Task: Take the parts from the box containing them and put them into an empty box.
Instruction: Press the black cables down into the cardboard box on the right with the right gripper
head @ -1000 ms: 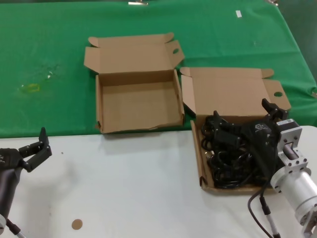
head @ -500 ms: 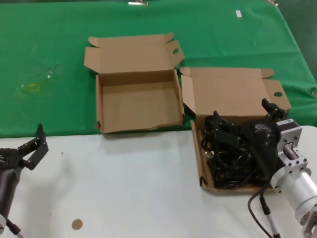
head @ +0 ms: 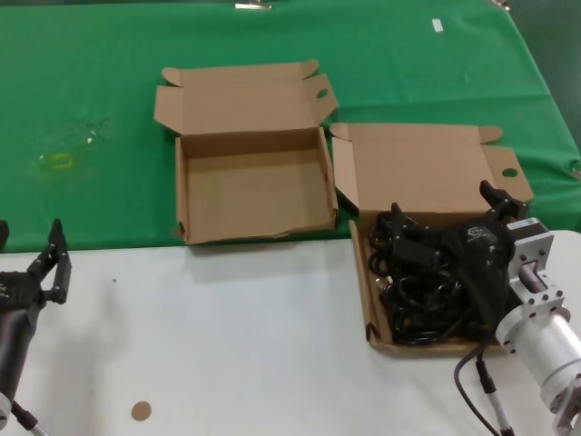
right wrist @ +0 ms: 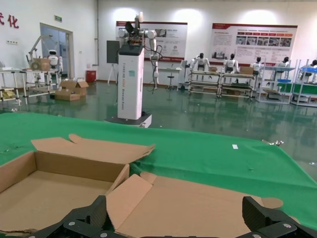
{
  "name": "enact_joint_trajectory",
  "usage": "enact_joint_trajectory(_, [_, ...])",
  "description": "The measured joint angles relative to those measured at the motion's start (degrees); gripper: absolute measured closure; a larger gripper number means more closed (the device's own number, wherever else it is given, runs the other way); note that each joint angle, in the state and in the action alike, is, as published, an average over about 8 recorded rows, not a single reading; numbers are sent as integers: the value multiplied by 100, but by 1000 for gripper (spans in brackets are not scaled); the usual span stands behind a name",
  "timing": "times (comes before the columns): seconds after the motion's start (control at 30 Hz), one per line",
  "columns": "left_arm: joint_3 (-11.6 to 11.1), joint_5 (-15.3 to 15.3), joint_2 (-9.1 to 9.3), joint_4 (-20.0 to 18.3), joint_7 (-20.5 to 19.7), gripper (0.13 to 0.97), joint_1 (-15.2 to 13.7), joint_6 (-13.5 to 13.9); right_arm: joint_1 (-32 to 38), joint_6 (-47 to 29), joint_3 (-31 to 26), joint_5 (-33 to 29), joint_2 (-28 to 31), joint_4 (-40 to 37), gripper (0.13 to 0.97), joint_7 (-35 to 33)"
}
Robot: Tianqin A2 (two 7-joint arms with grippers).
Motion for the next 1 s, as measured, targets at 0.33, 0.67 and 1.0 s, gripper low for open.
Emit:
enact_joint_trajectory(0.33, [0, 0, 0, 0, 0, 711, 0, 0, 31, 262, -262, 145, 207, 26, 129, 47])
enact_joint_trajectory(0.67, [0, 0, 0, 0, 0, 872, 0, 0, 241, 568, -900, 614, 902, 166, 129, 18])
enact_joint_trajectory(1.0, [0, 0, 0, 0, 0, 944, 0, 0, 891, 154, -1795, 978, 2471, 359, 129, 318])
